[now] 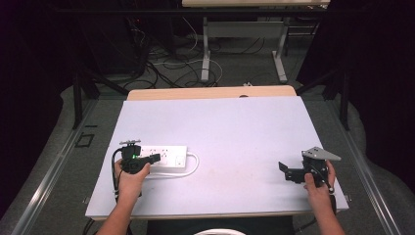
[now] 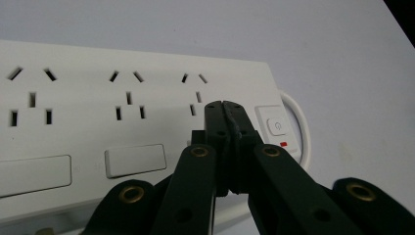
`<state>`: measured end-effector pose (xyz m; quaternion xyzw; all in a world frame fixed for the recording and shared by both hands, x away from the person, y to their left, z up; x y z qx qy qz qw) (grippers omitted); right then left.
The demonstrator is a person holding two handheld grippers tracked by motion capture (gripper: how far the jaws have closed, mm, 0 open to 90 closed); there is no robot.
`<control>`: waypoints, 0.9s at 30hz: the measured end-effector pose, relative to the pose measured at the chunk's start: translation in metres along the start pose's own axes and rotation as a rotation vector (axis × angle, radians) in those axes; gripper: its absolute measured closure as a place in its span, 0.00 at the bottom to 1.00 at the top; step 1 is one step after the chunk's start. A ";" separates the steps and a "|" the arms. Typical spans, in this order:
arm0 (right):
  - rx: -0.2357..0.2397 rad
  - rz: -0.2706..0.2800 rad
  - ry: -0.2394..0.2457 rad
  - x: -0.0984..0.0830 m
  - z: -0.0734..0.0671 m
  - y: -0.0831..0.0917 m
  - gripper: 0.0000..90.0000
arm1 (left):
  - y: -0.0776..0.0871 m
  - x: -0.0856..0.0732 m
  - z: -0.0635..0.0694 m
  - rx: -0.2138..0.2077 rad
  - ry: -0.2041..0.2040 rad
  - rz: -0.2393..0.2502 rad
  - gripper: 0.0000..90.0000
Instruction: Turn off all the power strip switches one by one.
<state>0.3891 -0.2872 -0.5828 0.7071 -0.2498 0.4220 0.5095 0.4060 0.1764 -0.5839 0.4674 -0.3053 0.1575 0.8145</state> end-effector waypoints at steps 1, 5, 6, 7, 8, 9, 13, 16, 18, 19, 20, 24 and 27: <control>0.000 0.000 -0.001 0.000 0.000 0.000 0.00 | -0.002 0.000 0.000 0.004 0.009 0.007 1.00; 0.000 -0.001 -0.002 0.000 0.000 0.000 0.00 | -0.003 -0.002 -0.002 0.002 0.002 -0.018 1.00; 0.000 -0.001 -0.002 0.000 0.000 0.000 0.00 | -0.005 -0.002 -0.002 0.011 0.010 -0.003 1.00; 0.000 -0.002 -0.004 0.000 0.000 0.000 0.00 | -0.005 -0.003 -0.003 0.008 0.003 -0.011 1.00; -0.005 -0.007 -0.005 -0.001 0.000 0.001 0.00 | -0.005 -0.004 -0.004 0.015 0.008 -0.014 1.00; -0.005 -0.007 -0.005 -0.001 0.001 0.001 0.00 | -0.005 -0.005 -0.003 0.008 0.007 -0.031 1.00; -0.005 -0.006 -0.002 -0.001 0.001 0.001 0.00 | -0.008 -0.007 -0.005 0.021 -0.007 -0.043 1.00; -0.004 -0.006 -0.004 -0.001 0.000 0.001 0.00 | -0.009 -0.007 -0.006 0.031 -0.012 -0.034 1.00; -0.004 -0.006 -0.003 -0.001 0.001 0.001 0.00 | -0.009 -0.008 -0.004 0.034 -0.010 -0.033 1.00; -0.005 -0.006 -0.004 -0.001 0.001 0.001 0.00 | -0.008 -0.008 -0.005 0.039 -0.020 -0.042 1.00; -0.005 -0.006 -0.003 -0.001 0.001 0.001 0.00 | -0.009 -0.008 -0.004 0.040 -0.015 -0.036 1.00; -0.004 -0.007 -0.003 -0.001 0.000 0.001 0.00 | -0.010 -0.008 -0.003 0.039 -0.005 -0.031 1.00; -0.003 -0.005 -0.004 0.000 0.000 0.001 0.00 | -0.010 -0.008 -0.004 0.032 -0.005 -0.032 1.00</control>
Point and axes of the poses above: each handheld gripper's, and its own axes: y roughly backward along the jaws, x roughly out of its top, z roughly to its right, the point moved 9 cm from there along -y, roughly forward along the jaws, and after that the axes turned 6 degrees about -y, right-handed, at the moved point
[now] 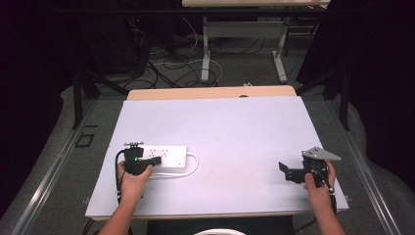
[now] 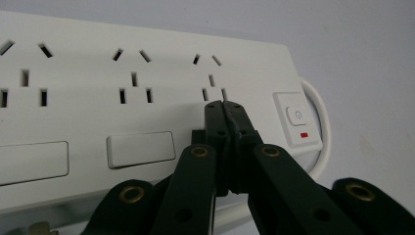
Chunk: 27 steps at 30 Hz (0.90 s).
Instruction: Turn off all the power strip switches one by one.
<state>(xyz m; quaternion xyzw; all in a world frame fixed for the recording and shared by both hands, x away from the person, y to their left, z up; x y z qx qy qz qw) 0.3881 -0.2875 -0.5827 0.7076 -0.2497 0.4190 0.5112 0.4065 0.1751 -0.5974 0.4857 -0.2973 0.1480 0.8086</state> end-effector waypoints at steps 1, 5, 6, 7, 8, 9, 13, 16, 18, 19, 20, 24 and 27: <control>0.005 0.003 -0.001 0.000 -0.001 0.000 0.00 | 0.001 -0.001 0.000 -0.002 -0.002 -0.010 1.00; 0.002 0.003 0.007 0.000 0.000 -0.001 0.00 | 0.001 -0.002 -0.004 0.017 -0.005 -0.013 1.00; 0.003 0.002 0.008 0.000 0.000 -0.001 0.00 | 0.001 -0.002 -0.005 0.016 0.008 -0.010 1.00; 0.002 0.002 0.007 0.000 0.000 -0.001 0.00 | 0.001 -0.002 -0.005 0.007 0.016 -0.005 1.00; 0.003 0.003 0.005 0.000 -0.001 0.000 0.00 | 0.000 -0.002 -0.005 0.012 0.022 0.013 1.00; 0.003 0.004 0.005 0.001 0.000 0.000 0.00 | 0.000 -0.002 -0.005 0.009 0.024 0.011 1.00; 0.003 0.002 0.006 0.000 -0.001 -0.001 0.00 | 0.000 -0.002 -0.005 0.010 0.021 0.011 1.00; -0.003 0.009 0.006 0.001 0.000 -0.001 0.00 | 0.000 -0.001 -0.005 0.009 0.026 0.013 1.00; 0.003 0.002 0.006 0.000 0.000 -0.001 0.00 | 0.000 -0.001 -0.005 0.009 0.026 0.012 1.00; 0.004 0.003 0.008 0.000 0.000 -0.001 0.00 | 0.000 -0.001 -0.005 0.009 0.026 0.012 1.00; 0.000 0.001 0.006 0.000 0.000 -0.001 0.00 | 0.000 -0.001 -0.005 0.009 0.027 0.012 1.00; 0.004 0.004 0.007 0.000 0.000 -0.001 0.00 | 0.000 -0.001 -0.005 0.002 0.029 0.015 1.00; 0.001 0.001 0.006 0.000 0.000 -0.001 0.00 | 0.001 -0.002 -0.004 -0.009 0.029 0.001 1.00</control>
Point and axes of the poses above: each handheld gripper's, and its own axes: y roughly backward along the jaws, x roughly out of its top, z roughly to its right, the point moved 9 cm from there along -y, roughly forward along the jaws, and after that the axes turned 6 degrees about -y, right-handed, at the moved point
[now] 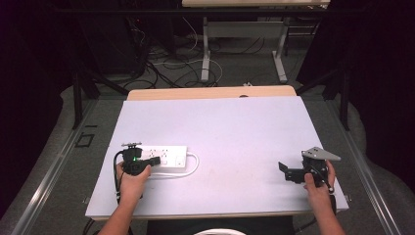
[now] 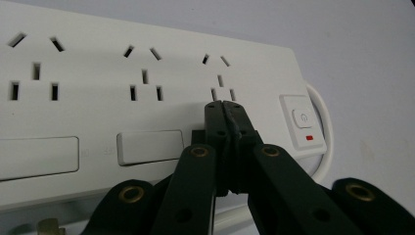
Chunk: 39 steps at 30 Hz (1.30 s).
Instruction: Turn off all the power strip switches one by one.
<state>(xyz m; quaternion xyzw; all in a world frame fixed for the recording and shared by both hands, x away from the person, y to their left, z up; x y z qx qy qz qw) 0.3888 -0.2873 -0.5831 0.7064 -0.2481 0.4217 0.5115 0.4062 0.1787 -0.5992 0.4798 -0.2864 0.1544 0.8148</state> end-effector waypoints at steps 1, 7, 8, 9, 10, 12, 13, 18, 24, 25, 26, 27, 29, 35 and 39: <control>0.000 0.000 -0.001 0.000 0.000 0.000 0.00 | 0.000 0.000 0.000 -0.001 -0.008 -0.003 1.00; 0.004 0.004 0.000 0.000 -0.001 0.000 0.00 | 0.001 0.000 0.002 -0.007 -0.018 -0.006 1.00; 0.003 0.003 0.001 0.000 0.000 0.000 0.00 | 0.000 0.002 0.003 -0.004 -0.004 0.019 1.00; -0.001 0.001 0.000 0.000 0.000 0.000 0.00 | 0.001 0.002 0.003 -0.002 -0.010 0.019 1.00; 0.000 0.002 0.000 0.000 0.000 0.000 0.00 | 0.003 0.003 0.004 -0.006 -0.001 0.013 1.00; 0.000 0.001 0.000 0.000 0.000 0.000 0.00 | 0.003 0.005 0.004 -0.004 0.007 0.038 1.00; 0.000 0.000 0.002 0.000 0.000 0.000 0.00 | 0.006 0.004 0.004 -0.012 0.005 0.023 1.00; 0.003 0.004 0.000 0.000 -0.001 0.000 0.00 | 0.012 0.007 0.001 -0.005 0.017 0.041 1.00; 0.002 0.004 -0.001 0.001 -0.001 0.001 0.00 | 0.019 0.008 -0.008 0.006 0.036 0.060 1.00; 0.004 0.004 -0.001 0.001 -0.001 0.001 0.00 | 0.020 0.008 -0.010 0.008 0.049 0.066 1.00; 0.003 0.004 -0.002 0.001 -0.001 0.001 0.00 | 0.021 0.009 -0.012 0.015 0.053 0.074 1.00; 0.004 0.004 -0.002 0.001 -0.001 0.000 0.00 | 0.022 0.008 -0.014 0.011 0.059 0.059 1.00; 0.004 0.004 -0.002 0.001 -0.001 0.000 0.00 | 0.023 0.007 -0.016 0.018 0.057 0.062 1.00; 0.005 0.004 -0.003 0.001 -0.001 0.000 0.00 | 0.024 0.006 -0.019 0.016 0.066 0.050 1.00; 0.007 0.006 -0.003 0.001 -0.001 0.001 0.00 | 0.025 0.002 -0.024 0.025 0.067 0.036 1.00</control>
Point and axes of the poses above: each handheld gripper's, and its own axes: y roughly backward along the jaws, x roughly out of its top, z roughly to its right, the point moved 9 cm from there along -y, roughly forward along the jaws, and after that the axes turned 6 degrees about -y, right-handed, at the moved point
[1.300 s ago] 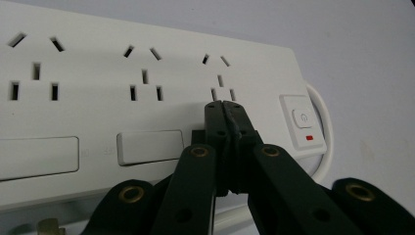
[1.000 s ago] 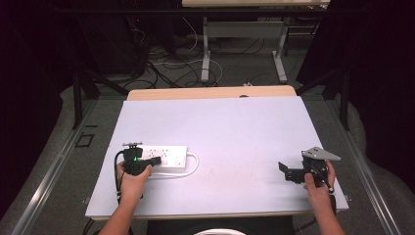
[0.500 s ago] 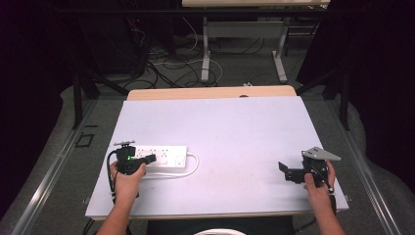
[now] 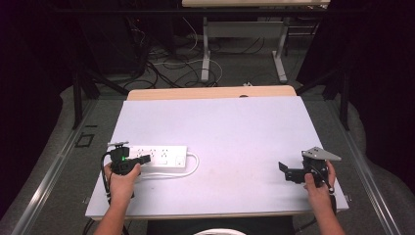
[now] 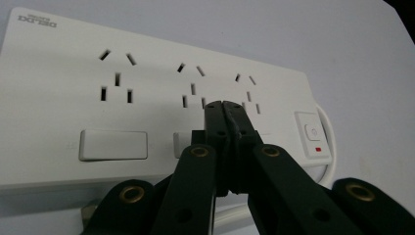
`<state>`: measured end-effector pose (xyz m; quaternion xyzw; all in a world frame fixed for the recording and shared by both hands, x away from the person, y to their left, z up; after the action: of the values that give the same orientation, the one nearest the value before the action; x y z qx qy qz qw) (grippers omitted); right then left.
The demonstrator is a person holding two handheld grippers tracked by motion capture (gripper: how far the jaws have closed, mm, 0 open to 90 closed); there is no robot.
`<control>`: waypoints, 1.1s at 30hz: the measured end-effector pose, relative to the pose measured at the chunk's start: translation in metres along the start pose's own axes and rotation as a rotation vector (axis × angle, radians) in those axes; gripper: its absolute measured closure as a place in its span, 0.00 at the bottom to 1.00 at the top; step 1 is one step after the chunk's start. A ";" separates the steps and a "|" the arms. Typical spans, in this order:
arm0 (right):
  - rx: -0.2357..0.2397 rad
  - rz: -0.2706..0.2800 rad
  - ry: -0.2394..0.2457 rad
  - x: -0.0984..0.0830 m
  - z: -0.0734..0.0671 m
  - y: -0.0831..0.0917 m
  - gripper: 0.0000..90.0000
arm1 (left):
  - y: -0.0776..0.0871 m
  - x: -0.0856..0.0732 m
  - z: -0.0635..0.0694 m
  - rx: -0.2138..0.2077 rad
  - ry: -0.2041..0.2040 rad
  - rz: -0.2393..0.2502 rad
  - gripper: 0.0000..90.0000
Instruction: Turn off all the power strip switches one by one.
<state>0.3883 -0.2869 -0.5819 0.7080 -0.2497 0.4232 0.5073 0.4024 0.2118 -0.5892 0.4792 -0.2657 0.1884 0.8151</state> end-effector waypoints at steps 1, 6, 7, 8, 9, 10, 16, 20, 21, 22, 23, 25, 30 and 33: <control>-0.001 -0.002 -0.005 0.000 0.000 0.000 0.00 | 0.000 0.000 -0.001 0.006 0.010 0.008 1.00; 0.001 -0.001 0.001 0.000 0.000 0.000 0.00 | 0.002 0.000 -0.009 0.014 0.032 0.020 1.00; 0.002 -0.001 0.001 0.000 0.000 0.000 0.00 | 0.003 -0.001 -0.010 0.004 0.027 0.006 1.00; 0.000 -0.001 0.000 0.000 0.000 0.000 0.00 | 0.003 -0.001 -0.010 -0.002 0.032 0.007 1.00; 0.000 0.000 0.000 0.000 0.000 0.000 0.00 | 0.003 -0.001 -0.011 0.005 0.027 0.004 1.00; 0.001 -0.001 0.000 0.000 0.000 0.000 0.00 | 0.003 -0.001 -0.010 0.005 0.031 0.006 1.00; -0.002 -0.004 0.000 0.000 0.000 0.000 0.00 | 0.001 -0.003 -0.013 -0.002 0.031 -0.013 1.00; 0.000 -0.002 0.002 0.000 0.000 -0.001 0.00 | -0.002 -0.002 -0.013 0.007 0.050 0.011 1.00; -0.002 -0.003 0.001 0.000 0.000 -0.001 0.00 | -0.002 -0.002 -0.013 0.007 0.048 0.011 1.00; -0.002 -0.005 0.001 0.000 0.000 0.000 0.00 | -0.001 -0.003 -0.013 0.004 0.035 -0.009 1.00; 0.002 -0.001 0.001 0.000 0.000 0.000 0.00 | -0.001 -0.003 -0.013 0.016 0.034 0.000 1.00; 0.002 -0.004 -0.003 0.000 0.000 0.000 0.00 | -0.001 -0.003 -0.012 0.011 0.032 -0.003 1.00; 0.002 -0.002 0.003 0.000 0.000 0.000 0.00 | -0.004 -0.002 -0.012 0.015 0.033 0.009 1.00; 0.001 -0.003 0.003 0.000 0.000 -0.001 0.00 | -0.004 -0.003 -0.013 0.053 -0.001 -0.008 1.00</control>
<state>0.3886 -0.2867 -0.5825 0.7080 -0.2479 0.4236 0.5077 0.4056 0.2214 -0.5996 0.5019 -0.2592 0.1917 0.8026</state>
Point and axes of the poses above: each handheld gripper's, and its own axes: y roughly backward along the jaws, x roughly out of its top, z roughly to its right, the point moved 9 cm from there along -y, roughly forward along the jaws, and after that the axes turned 6 degrees about -y, right-handed, at the moved point
